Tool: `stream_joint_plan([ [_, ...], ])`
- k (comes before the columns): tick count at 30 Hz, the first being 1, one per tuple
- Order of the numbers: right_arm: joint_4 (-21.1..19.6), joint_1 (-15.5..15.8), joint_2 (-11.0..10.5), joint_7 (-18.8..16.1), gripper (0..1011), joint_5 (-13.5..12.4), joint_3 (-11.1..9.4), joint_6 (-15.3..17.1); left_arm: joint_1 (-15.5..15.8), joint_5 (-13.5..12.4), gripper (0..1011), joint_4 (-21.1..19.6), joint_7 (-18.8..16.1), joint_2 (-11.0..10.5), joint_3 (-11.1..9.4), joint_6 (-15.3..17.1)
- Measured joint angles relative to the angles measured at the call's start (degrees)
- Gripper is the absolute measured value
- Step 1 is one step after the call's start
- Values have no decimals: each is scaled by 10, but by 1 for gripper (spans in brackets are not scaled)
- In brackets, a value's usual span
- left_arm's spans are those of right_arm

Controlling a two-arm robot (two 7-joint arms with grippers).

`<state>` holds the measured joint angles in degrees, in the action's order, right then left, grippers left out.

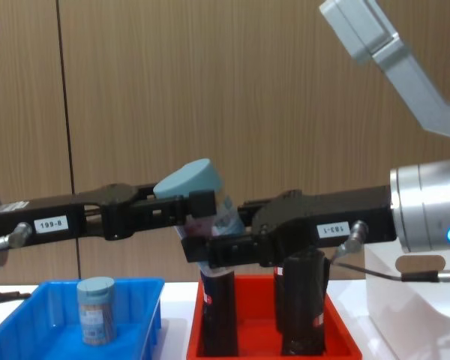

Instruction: Pick the cotton swabs from the blue box and place them into the white box.

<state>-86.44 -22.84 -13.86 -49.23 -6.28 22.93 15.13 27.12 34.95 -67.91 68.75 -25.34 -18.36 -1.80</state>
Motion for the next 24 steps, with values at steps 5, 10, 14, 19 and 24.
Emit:
stream_joint_plan([
  [5,2,-3,0,-1,657,0,1,0,0,1,659,0,0,0,0,0],
  [10,2,-5,-1,-1,657,-1,3,0,0,1,659,0,0,0,0,0],
  [14,2,-7,-1,0,657,-2,4,-1,0,1,728,0,0,0,0,0],
  [19,2,-7,-2,1,657,-6,5,-2,0,-1,870,0,1,0,0,0],
  [24,0,-7,-4,5,657,-11,6,-3,0,-1,972,0,1,0,0,0],
])
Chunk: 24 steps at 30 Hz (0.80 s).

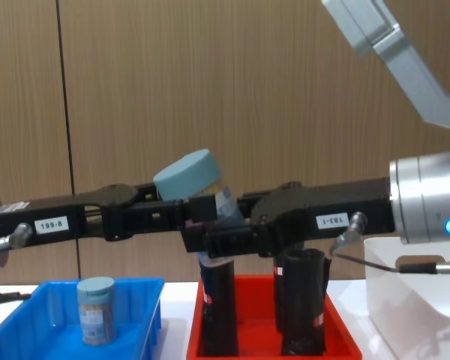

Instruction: Pick the cotton swabs from the blue box and place them into the white box.

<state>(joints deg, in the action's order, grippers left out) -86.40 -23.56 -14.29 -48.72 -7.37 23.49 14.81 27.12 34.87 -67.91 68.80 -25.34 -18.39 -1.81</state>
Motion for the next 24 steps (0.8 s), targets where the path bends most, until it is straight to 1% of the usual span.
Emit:
stream_joint_plan([
  [1,0,0,0,0,657,0,0,0,0,0,1004,0,0,0,0,0],
  [10,-2,3,-9,13,657,-14,-4,-5,0,0,1004,0,0,0,0,0],
  [16,-2,7,-21,28,657,-29,-14,-9,0,1,1004,0,0,0,0,0],
  [18,-2,10,-29,38,657,-38,-21,-12,0,1,1004,0,0,0,0,0],
  [24,1,15,-44,60,657,-57,-34,-17,0,1,1004,0,0,0,0,0],
])
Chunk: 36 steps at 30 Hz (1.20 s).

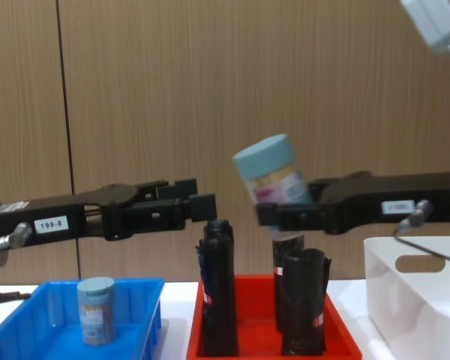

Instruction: Pick the cotton swabs from the blue box and place them into the white box.

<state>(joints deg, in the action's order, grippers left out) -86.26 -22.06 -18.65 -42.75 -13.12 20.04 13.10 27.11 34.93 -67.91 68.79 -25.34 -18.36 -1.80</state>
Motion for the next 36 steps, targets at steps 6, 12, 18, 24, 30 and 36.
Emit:
stream_joint_plan([
  [6,7,4,-15,28,657,-19,-16,-6,0,0,1004,0,0,0,0,0],
  [12,18,7,-28,61,657,-33,-31,-10,0,0,1004,0,0,0,0,0],
  [18,33,6,-34,94,657,-42,-40,-13,0,0,1004,0,0,0,0,0],
  [24,59,1,-37,136,657,-51,-51,-15,0,0,1004,0,0,0,0,0],
  [30,85,-6,-37,170,656,-56,-57,-16,0,0,1004,0,0,0,0,0],
  [36,125,-16,-34,209,657,-60,-62,-18,0,0,1004,0,0,0,0,0],
])
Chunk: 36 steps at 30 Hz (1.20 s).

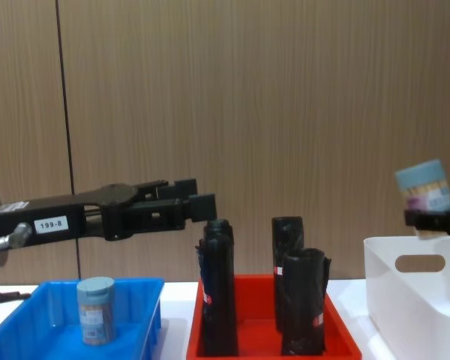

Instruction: Pick the cotton swabs from the blue box and place them into the white box.

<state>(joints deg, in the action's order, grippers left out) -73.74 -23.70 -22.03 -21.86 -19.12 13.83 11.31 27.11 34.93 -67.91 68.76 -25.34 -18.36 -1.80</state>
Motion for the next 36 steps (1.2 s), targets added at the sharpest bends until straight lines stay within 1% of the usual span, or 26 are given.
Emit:
stream_joint_plan([
  [4,38,-12,4,23,657,0,-3,0,0,0,1004,0,0,0,0,0],
  [6,51,-16,5,28,656,0,-3,-1,0,0,1004,0,0,0,0,0],
  [7,65,-21,7,32,656,1,-4,-1,0,0,1004,0,0,0,0,0],
  [10,84,-27,9,38,657,4,-4,-3,0,0,1004,0,0,0,0,0],
  [13,113,-37,12,46,657,8,-5,-5,0,0,1004,0,0,0,0,0],
  [17,136,-44,15,51,671,10,-5,-8,0,0,1004,0,0,0,0,0],
  [18,138,-45,15,52,709,11,-5,-8,0,0,1004,0,0,0,0,0],
  [19,142,-46,15,53,719,12,-5,-9,0,0,1004,0,0,0,0,0],
  [20,148,-48,16,55,771,13,-5,-11,0,0,1004,0,0,0,0,0],
  [21,149,-49,16,56,771,13,-5,-11,0,0,1004,0,0,0,0,0],
  [23,154,-50,17,57,863,14,-6,-13,0,0,1004,0,0,0,0,0],
  [25,156,-51,17,58,894,15,-6,-14,0,0,1004,0,0,0,0,0],
  [27,158,-51,17,59,958,16,-7,-16,0,0,1004,0,0,0,0,0],
  [28,158,-52,17,59,958,17,-7,-18,0,0,1004,0,0,0,0,0],
  [29,158,-52,17,59,990,17,-7,-18,0,0,1004,0,0,0,0,0],
  [30,158,-52,17,59,1001,18,-7,-19,0,0,1004,0,0,0,0,0],
  [36,156,-50,17,60,1001,18,-7,-20,-2,-2,1004,-2,-7,0,-1,0],
])
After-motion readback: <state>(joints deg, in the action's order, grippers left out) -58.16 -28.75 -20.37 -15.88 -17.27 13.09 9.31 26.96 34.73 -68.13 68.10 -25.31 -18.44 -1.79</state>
